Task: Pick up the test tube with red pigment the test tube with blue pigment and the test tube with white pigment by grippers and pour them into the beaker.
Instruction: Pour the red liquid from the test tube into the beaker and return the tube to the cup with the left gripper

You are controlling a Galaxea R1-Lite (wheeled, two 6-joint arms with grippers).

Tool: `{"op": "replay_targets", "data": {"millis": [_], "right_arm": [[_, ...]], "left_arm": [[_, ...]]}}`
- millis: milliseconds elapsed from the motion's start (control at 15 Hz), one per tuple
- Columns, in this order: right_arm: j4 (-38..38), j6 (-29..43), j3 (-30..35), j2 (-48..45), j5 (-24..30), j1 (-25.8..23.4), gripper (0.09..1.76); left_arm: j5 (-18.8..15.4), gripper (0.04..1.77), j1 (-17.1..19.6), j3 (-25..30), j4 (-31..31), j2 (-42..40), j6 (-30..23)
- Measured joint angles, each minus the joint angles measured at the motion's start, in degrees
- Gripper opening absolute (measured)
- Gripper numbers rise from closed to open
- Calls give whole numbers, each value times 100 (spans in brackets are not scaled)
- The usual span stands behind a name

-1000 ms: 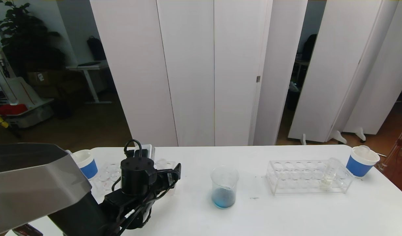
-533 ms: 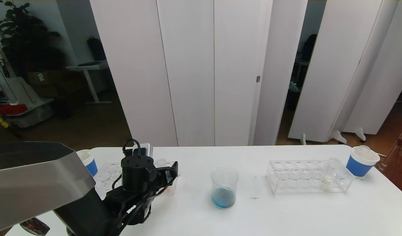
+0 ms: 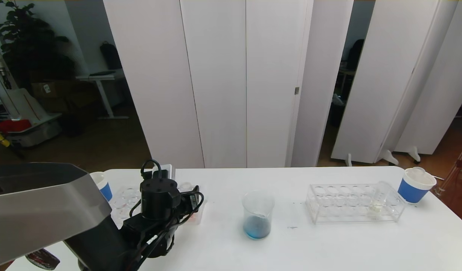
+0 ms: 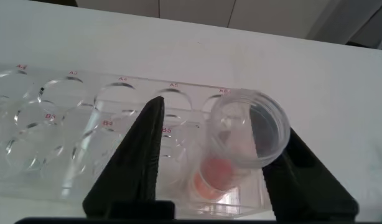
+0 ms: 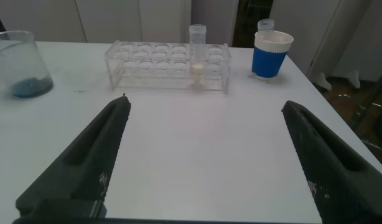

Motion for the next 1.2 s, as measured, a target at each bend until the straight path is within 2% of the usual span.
{"op": "replay_targets", "data": {"millis": [67, 133, 200, 267, 333, 1200], "right_arm": [[-2, 0, 0, 0, 0, -4, 175], [1, 0, 0, 0, -1, 0, 175], [1, 0, 0, 0, 2, 2, 175], [1, -2, 0, 0, 0, 0, 175], [0, -2, 0, 0, 2, -1, 175], [-2, 0, 0, 0, 0, 0, 175]], "left_arm": [[-18, 52, -24, -16, 0, 20, 13], [-18, 45, -13, -9, -11, 28, 16], [-9, 70, -9, -6, -4, 30, 13], [-13, 72, -2, 2, 0, 30, 13], [-18, 60, -9, -6, 2, 30, 16], [0, 59, -22, 15, 24, -204, 101]]}}
